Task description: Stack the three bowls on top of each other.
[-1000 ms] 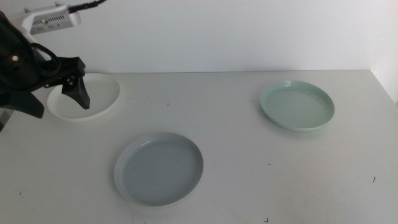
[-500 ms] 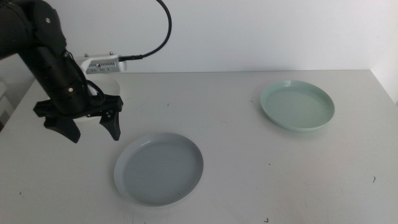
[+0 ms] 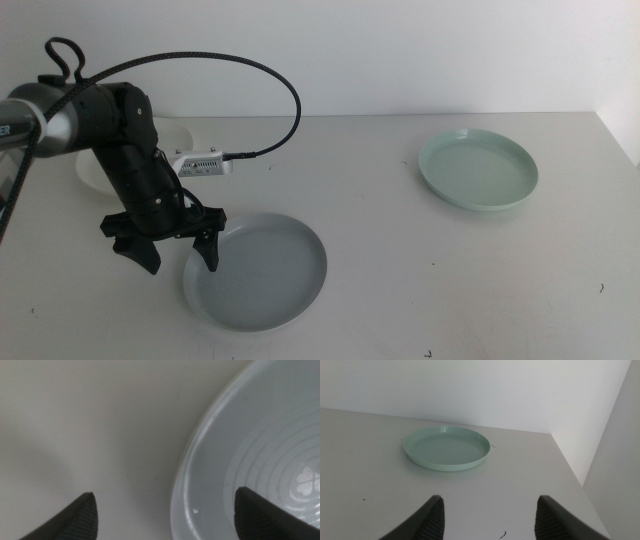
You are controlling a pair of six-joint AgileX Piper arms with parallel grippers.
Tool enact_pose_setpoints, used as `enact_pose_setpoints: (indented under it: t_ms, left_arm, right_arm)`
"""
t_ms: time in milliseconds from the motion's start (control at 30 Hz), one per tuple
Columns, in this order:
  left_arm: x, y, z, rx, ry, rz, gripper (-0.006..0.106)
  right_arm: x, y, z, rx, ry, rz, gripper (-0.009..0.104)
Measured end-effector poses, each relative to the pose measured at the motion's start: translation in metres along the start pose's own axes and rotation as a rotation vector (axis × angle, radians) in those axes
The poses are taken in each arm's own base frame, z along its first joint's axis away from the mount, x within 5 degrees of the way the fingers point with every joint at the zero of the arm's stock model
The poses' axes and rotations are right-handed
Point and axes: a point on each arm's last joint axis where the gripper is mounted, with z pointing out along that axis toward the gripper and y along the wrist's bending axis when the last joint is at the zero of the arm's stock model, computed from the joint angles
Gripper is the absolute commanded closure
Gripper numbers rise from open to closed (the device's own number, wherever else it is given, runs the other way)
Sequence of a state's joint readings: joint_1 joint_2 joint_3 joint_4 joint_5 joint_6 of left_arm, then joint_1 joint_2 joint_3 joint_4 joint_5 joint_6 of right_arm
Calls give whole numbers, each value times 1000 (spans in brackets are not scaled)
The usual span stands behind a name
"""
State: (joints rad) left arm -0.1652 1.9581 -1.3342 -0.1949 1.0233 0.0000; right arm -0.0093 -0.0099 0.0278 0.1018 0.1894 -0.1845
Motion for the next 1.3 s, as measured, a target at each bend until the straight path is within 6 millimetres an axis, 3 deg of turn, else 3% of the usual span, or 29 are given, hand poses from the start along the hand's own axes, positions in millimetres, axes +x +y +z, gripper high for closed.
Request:
enact_pose_setpoints:
  t_ms: [133,300,400,600,767,900,1300]
  left_arm:
    - [2,-1,9,29,-31,9,2]
    - [4,-2,14,59,-65,7,27]
    - [6,-2,15,65,-68,4,46]
    - [7,-3,17,78,-62,-3,98]
    - [8,-3,17,81,-59,-1,100]
    - [10,-5,6,86,-83,8,100]
    - [12,-34,-75,175,-189,10,100]
  right_arm:
    - [0,0,0,0,0,0,48]
    - [0,0,0,0,0,0,48]
    - [0,0,0,0,0,0,48]
    - [0,0,0,0,0,0,48]
    - [0,0,0,0,0,0,48]
    - [0,0,0,0,0,0,48]
    - [0,0,0,0,0,0,48]
